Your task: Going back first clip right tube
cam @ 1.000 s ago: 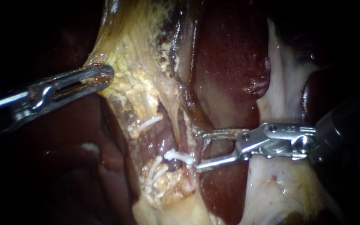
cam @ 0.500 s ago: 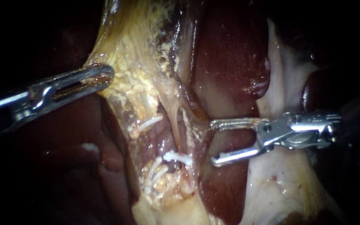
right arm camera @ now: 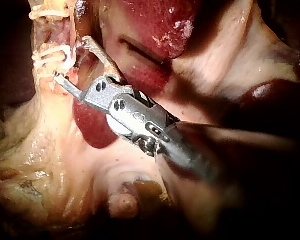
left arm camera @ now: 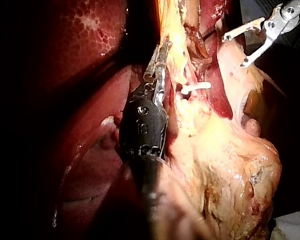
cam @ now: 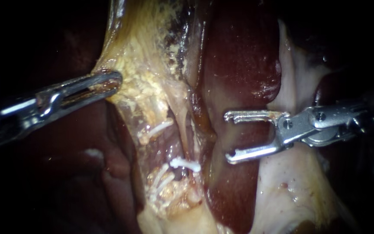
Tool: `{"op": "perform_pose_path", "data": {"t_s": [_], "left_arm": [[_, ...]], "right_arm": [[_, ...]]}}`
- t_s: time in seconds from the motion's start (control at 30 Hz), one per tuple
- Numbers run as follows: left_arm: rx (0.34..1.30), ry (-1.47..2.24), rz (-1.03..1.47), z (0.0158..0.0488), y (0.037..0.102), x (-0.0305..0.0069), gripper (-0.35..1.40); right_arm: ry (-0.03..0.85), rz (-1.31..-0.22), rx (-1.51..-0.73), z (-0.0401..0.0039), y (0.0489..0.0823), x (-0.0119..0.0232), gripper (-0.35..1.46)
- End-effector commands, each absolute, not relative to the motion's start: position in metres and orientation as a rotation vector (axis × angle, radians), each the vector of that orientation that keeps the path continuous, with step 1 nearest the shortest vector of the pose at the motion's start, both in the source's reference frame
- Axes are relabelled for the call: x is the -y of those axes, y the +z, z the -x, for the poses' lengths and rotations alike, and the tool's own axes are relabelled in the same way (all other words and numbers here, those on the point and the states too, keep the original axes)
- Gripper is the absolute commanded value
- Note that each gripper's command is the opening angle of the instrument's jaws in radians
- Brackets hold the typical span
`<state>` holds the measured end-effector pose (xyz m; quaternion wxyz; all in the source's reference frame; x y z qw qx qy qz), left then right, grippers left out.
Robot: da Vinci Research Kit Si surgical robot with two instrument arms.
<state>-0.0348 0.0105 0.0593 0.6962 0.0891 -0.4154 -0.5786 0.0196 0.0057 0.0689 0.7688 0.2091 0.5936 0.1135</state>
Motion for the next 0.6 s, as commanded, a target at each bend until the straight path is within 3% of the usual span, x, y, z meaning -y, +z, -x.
{"op": "perform_pose_path", "data": {"t_s": [0.03,0.4,0.6], "left_arm": [[0.919,-1.287,-0.200,0.0350,0.0598,-0.0104,-0.35],[0.888,-1.269,-0.226,0.0390,0.0643,-0.0100,-0.35],[0.890,-1.268,-0.230,0.0394,0.0643,-0.0100,-0.35]], "right_arm": [[0.245,-0.454,-1.288,-0.0196,0.0689,-0.0057,0.60],[0.236,-0.440,-1.292,-0.0198,0.0687,-0.0059,0.60],[0.225,-0.428,-1.300,-0.0199,0.0686,-0.0061,0.60]]}}
